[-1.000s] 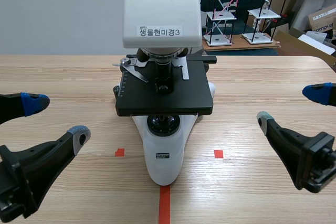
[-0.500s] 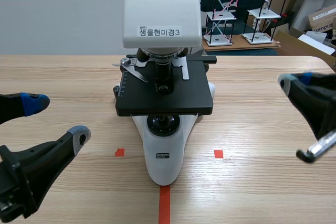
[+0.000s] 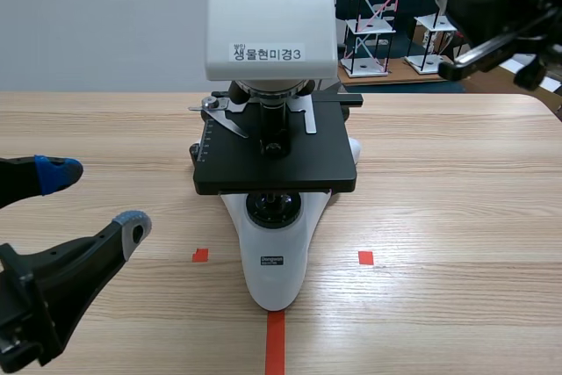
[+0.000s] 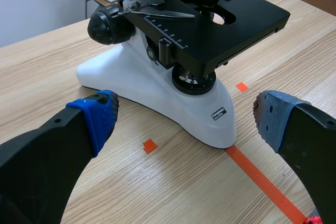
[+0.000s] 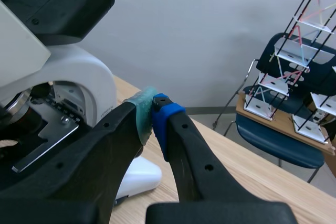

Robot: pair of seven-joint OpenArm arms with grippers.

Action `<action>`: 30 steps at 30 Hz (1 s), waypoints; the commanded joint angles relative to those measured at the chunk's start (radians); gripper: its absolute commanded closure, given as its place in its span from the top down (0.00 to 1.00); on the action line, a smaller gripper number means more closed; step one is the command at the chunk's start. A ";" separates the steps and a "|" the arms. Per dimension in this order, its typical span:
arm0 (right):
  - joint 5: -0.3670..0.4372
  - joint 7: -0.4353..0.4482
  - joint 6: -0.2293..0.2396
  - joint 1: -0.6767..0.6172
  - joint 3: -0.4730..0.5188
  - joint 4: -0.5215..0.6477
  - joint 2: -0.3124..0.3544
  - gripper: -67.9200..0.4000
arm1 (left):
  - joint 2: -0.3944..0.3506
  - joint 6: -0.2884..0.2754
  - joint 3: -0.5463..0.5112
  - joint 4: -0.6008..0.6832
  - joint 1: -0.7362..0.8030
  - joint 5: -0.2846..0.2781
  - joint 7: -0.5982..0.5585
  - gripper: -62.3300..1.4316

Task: Point at the coarse focus knob

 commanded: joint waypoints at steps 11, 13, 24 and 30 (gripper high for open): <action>0.064 -0.243 -0.017 0.333 -0.195 -0.245 -0.076 0.00 | 0.005 -0.003 -0.006 0.017 0.002 -0.007 -0.012 0.87; 0.103 -0.310 -0.017 0.381 -0.217 -0.277 -0.084 0.00 | 0.005 -0.002 -0.006 0.017 0.000 -0.007 -0.011 0.87; 0.269 -0.578 -0.010 0.513 -0.252 -0.355 -0.094 0.00 | 0.005 -0.003 -0.006 0.017 0.000 -0.007 -0.012 0.87; 0.286 -0.579 -0.010 0.510 -0.252 -0.358 -0.095 0.00 | 0.005 -0.003 -0.006 0.017 0.000 -0.007 -0.015 0.87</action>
